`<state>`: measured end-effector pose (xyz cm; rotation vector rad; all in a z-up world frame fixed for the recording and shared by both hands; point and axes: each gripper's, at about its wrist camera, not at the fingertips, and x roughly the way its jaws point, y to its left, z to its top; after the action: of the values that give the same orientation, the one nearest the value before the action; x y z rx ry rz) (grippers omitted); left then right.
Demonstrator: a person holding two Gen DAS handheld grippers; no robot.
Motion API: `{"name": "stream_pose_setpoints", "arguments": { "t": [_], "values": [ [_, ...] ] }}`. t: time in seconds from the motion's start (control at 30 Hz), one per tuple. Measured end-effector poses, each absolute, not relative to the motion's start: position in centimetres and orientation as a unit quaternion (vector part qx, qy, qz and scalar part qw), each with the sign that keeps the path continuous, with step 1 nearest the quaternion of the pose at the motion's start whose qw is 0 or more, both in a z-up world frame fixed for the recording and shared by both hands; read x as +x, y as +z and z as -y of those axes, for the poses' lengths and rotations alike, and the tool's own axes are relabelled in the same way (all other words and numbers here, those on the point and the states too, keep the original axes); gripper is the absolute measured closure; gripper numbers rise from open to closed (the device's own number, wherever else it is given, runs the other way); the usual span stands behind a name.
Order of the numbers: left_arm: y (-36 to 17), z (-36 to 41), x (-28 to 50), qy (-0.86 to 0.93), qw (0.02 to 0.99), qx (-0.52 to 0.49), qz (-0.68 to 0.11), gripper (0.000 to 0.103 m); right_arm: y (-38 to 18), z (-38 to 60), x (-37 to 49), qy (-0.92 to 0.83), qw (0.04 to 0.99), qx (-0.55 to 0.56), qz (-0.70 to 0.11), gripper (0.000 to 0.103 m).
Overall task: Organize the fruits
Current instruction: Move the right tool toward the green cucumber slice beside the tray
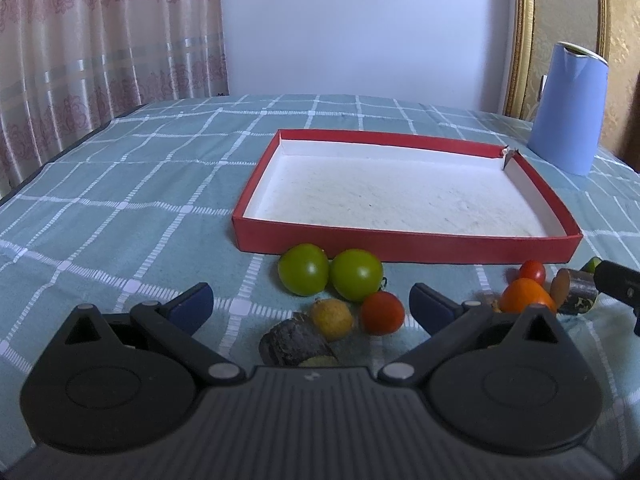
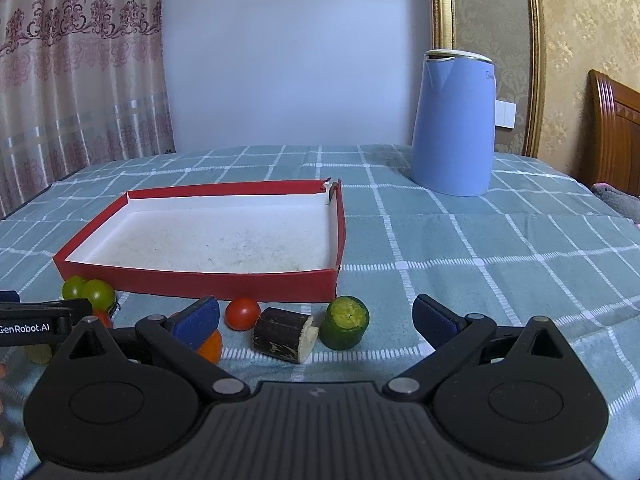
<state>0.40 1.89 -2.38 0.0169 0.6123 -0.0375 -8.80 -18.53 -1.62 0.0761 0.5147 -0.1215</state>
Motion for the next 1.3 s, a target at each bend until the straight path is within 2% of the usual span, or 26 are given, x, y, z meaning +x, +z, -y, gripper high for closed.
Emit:
{"name": "stream_pose_setpoints", "arguments": {
  "t": [1.3],
  "values": [
    [-2.83, -1.58, 0.03, -0.030, 0.953, 0.015, -0.302, 0.000, -1.98, 19.31, -9.15, -0.070, 0.962, 0.041, -0.260, 0.000]
  ]
}}
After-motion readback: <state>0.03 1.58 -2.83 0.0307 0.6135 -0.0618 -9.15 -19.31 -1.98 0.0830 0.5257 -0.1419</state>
